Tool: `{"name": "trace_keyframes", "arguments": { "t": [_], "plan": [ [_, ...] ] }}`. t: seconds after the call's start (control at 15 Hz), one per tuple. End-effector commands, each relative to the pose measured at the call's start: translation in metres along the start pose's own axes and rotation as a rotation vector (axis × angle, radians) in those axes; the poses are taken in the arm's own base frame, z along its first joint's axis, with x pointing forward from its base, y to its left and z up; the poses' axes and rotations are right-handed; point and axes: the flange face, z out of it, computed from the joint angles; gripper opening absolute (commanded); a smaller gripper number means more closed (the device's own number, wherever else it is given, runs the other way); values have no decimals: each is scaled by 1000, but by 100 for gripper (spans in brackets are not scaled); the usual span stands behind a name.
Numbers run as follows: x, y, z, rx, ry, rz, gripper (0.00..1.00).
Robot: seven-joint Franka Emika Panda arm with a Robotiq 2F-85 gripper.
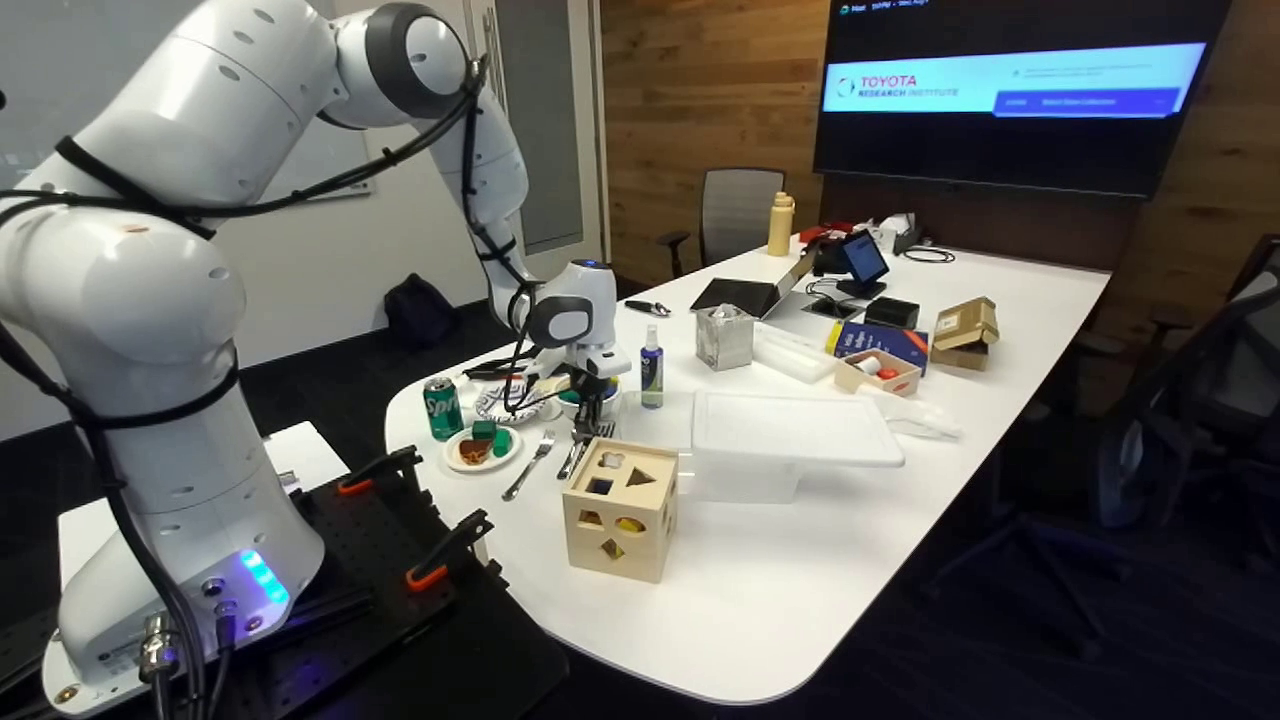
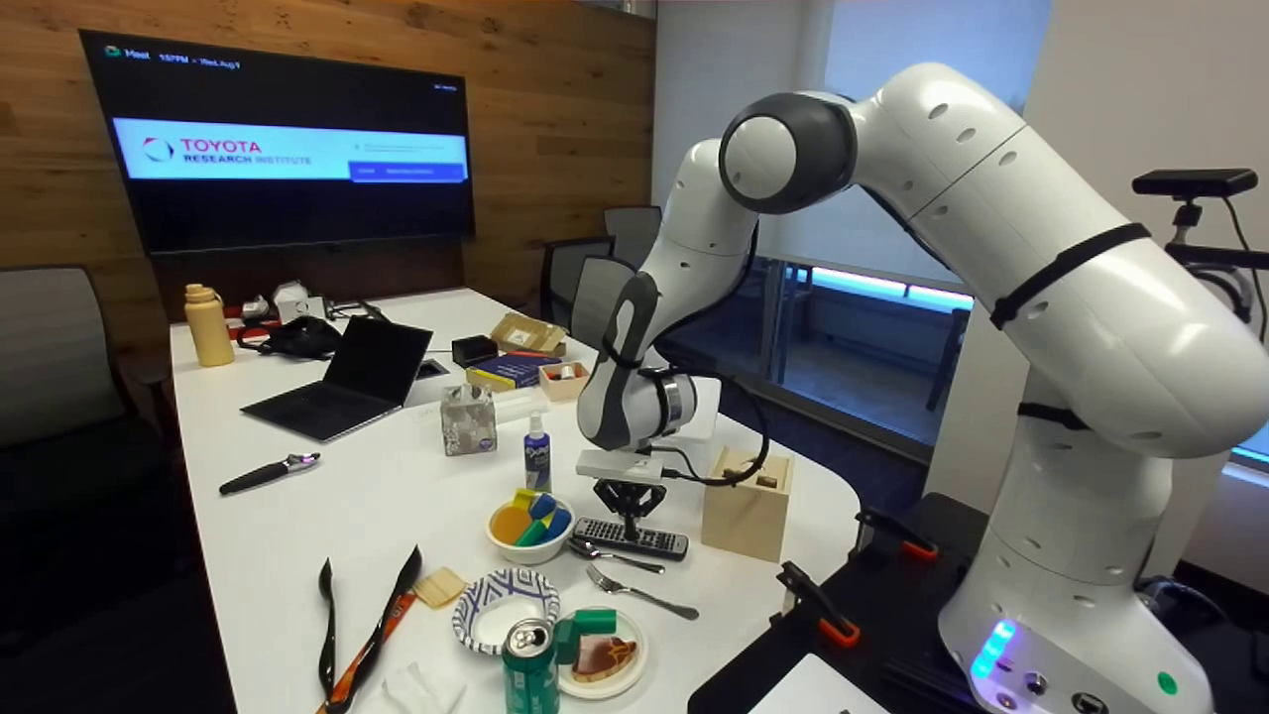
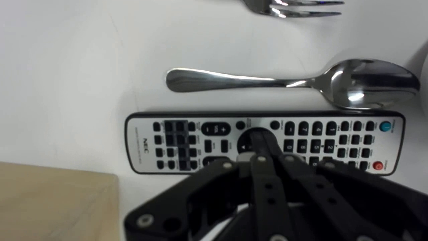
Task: Press the central button on the remote
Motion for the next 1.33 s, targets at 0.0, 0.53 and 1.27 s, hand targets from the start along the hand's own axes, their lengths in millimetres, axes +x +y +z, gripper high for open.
{"name": "trace_keyframes", "arguments": {
  "t": [0.0, 0.53, 1.27],
  "plan": [
    [-20, 19, -42, 2, 79, 30, 0],
    [-35, 21, -131, 88, 101, -143, 55],
    [-32, 36, -180, 170, 82, -189, 100]
  ]
}}
